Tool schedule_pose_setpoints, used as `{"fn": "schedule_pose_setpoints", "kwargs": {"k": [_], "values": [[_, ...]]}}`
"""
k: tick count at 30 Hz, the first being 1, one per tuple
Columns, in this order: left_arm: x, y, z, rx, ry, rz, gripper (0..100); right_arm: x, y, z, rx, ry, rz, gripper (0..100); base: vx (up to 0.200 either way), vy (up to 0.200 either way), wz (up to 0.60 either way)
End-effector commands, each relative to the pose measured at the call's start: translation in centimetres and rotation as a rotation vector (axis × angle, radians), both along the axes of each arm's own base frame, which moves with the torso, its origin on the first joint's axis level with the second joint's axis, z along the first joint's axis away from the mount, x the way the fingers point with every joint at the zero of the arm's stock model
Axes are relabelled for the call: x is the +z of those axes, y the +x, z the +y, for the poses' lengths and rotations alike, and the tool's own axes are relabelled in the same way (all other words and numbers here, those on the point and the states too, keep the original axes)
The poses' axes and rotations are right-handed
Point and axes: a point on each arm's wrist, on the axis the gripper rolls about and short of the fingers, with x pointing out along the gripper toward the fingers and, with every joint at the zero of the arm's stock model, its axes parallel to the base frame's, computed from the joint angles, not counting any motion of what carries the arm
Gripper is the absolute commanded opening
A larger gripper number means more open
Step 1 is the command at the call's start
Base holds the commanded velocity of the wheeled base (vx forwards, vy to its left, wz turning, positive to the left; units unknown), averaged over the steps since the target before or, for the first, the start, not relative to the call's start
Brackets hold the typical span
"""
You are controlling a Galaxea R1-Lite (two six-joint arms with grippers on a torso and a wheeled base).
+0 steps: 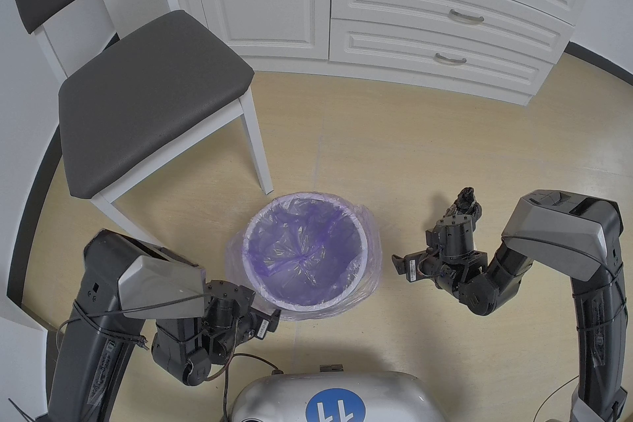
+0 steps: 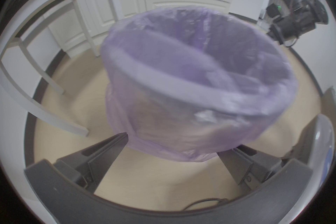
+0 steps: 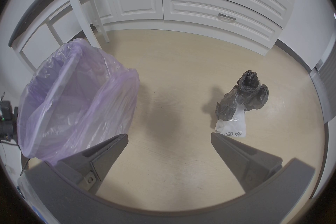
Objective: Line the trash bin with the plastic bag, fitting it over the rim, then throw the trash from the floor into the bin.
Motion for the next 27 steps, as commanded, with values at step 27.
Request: {"fn": "schedule_pose_setpoints", "kwargs": {"k": [27], "values": [[4.7, 3.3, 6.4, 0.092, -0.04, -0.052, 100, -3.3, -2.8, 6.5, 0.105, 0.128, 0.049, 100, 0.0, 0.0, 0.0]]}}
